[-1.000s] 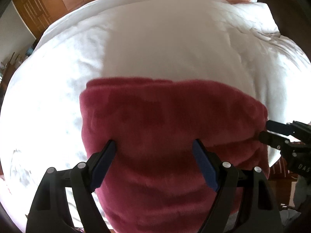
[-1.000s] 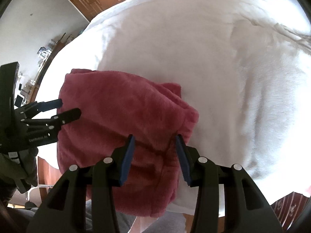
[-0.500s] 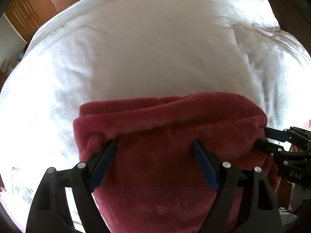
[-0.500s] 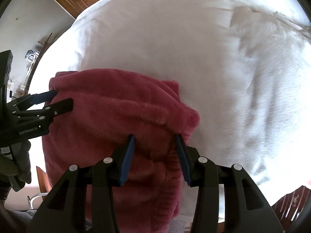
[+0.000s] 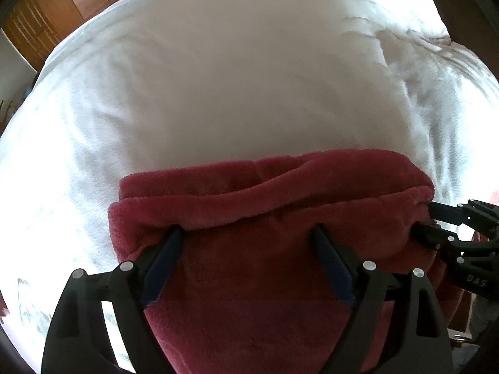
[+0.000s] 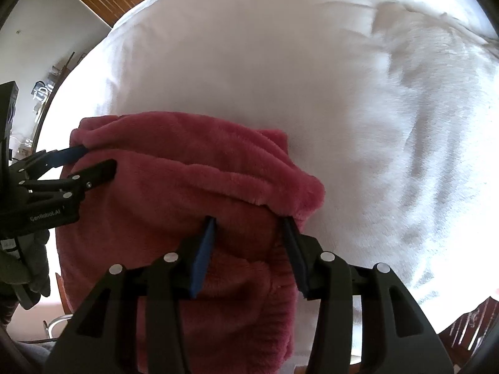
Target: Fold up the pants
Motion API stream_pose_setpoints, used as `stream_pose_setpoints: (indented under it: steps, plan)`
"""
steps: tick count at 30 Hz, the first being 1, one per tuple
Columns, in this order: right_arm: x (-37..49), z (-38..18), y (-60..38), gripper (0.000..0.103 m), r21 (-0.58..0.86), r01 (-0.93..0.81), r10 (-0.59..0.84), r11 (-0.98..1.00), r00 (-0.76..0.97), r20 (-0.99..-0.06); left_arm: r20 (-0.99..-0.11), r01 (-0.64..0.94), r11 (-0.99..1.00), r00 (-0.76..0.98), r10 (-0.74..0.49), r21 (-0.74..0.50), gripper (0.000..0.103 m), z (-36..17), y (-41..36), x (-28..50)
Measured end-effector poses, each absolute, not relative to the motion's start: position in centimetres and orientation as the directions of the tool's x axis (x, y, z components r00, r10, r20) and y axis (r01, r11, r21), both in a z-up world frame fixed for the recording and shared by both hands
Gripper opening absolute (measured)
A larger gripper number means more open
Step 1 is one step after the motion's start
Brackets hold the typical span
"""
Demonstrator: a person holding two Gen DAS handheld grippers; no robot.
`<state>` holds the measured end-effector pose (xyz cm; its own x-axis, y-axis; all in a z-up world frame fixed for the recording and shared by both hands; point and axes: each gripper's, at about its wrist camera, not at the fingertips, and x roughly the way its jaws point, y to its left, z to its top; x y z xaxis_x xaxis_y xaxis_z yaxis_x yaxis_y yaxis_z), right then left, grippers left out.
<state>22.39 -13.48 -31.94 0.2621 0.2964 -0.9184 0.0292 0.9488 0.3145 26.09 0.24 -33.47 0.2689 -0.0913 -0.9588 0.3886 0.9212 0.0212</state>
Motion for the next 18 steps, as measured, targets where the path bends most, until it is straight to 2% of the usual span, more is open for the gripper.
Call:
stream_pose_setpoints:
  steps: [18]
  plan:
    - [21.9,-34.1,-11.7,0.049,0.273,0.015,0.258,0.962,0.284,-0.924,-0.944,0.404,0.914,0.312,-0.107,0.030,0.088,-35.8,0.2,26.1]
